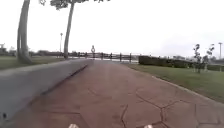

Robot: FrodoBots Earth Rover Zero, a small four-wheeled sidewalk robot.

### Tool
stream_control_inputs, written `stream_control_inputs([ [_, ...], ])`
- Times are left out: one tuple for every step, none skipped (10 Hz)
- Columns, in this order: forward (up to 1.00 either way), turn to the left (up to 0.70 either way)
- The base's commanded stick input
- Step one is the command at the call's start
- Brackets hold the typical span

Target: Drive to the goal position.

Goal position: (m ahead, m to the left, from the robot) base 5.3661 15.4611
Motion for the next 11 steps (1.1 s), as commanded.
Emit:
stream_control_inputs([
  [1.0, -0.07],
  [1.0, 0.0],
  [1.0, 0.0],
  [1.0, 0.0],
  [1.0, 0.0],
  [1.0, 0.0],
  [1.0, 0.0],
  [1.0, 0.0],
  [1.0, 0.0],
  [1.0, 0.0],
  [1.0, 0.0],
])
